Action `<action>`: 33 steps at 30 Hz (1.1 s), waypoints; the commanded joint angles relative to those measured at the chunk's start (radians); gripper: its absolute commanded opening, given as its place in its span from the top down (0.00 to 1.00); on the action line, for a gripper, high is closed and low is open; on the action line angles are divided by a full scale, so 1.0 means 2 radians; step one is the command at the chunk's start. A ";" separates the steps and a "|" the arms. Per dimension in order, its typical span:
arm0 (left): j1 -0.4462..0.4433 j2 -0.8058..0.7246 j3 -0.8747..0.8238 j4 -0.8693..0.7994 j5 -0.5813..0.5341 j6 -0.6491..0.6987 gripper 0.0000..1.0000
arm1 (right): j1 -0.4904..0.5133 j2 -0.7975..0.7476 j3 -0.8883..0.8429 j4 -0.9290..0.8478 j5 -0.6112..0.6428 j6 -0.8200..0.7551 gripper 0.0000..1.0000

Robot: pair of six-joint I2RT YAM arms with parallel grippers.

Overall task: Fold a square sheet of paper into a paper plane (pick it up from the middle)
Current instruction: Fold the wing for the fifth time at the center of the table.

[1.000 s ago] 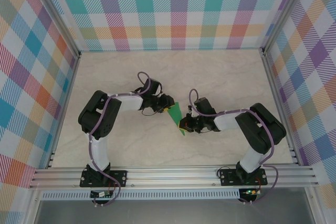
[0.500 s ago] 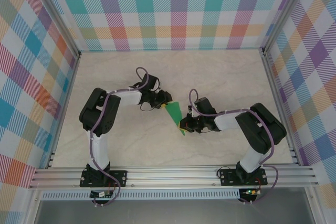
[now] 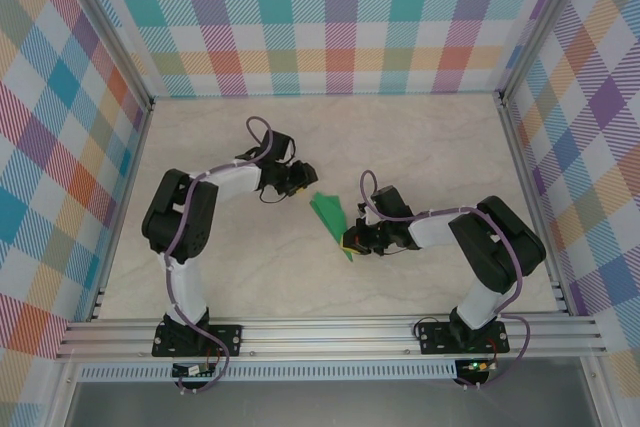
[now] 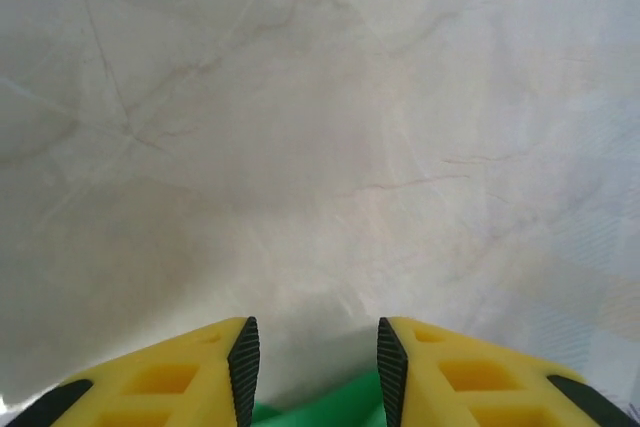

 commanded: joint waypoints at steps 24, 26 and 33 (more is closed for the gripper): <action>-0.101 -0.014 -0.117 0.111 -0.061 -0.061 0.67 | 0.002 0.015 -0.031 -0.035 -0.005 0.012 1.00; -0.091 -0.008 -0.110 0.103 -0.066 -0.058 0.67 | 0.002 0.014 -0.030 -0.038 -0.006 0.009 1.00; -0.052 -0.008 -0.088 0.077 -0.063 -0.042 0.67 | 0.002 0.009 -0.028 -0.047 -0.012 0.002 0.99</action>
